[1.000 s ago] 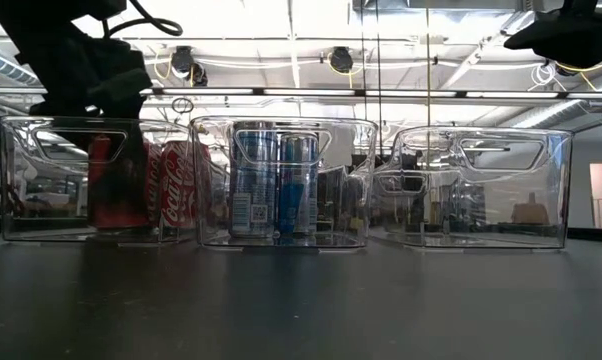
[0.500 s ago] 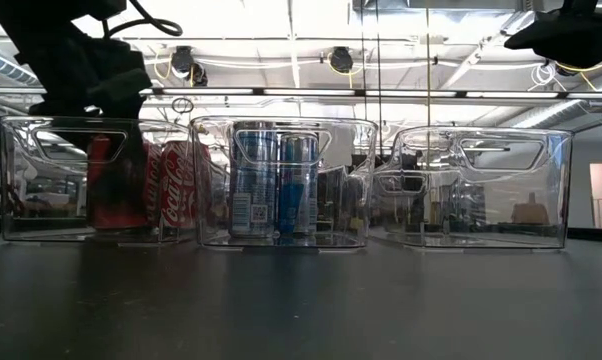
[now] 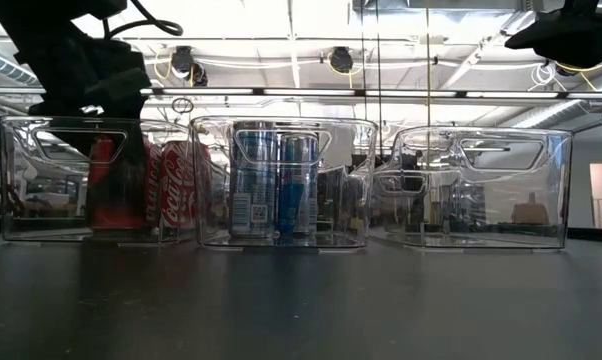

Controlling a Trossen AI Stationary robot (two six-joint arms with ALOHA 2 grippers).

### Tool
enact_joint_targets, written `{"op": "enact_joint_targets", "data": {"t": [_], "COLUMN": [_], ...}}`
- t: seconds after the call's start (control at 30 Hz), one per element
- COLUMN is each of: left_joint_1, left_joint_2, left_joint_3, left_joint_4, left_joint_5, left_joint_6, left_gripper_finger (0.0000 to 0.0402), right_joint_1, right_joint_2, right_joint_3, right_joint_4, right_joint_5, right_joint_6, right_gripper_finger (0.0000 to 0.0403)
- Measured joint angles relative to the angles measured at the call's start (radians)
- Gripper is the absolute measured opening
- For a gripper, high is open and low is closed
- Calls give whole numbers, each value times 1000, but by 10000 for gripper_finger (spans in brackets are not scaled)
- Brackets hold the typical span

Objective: Sort soda cans
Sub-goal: Put the red soda can into the left transparent bin

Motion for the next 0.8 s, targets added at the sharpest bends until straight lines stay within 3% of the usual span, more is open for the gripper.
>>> {"op": "enact_joint_targets", "data": {"t": [0.23, 0.4, 0.8], "left_joint_1": [0, 0, 1], "left_joint_2": [0, 0, -1], "left_joint_3": [5, 63, 305], "left_joint_4": [-3, -21, -327], "left_joint_5": [40, 108, 109], "left_joint_6": [-4, 110, 219], "left_gripper_finger": [388, 388, 388], "right_joint_1": [0, 0, 0], "right_joint_2": [0, 0, 0], "right_joint_3": [0, 0, 0], "right_joint_4": [0, 0, -1], "right_joint_5": [-5, -6, -6], "right_joint_6": [0, -1, -11], "right_gripper_finger": [400, 400, 400]}}
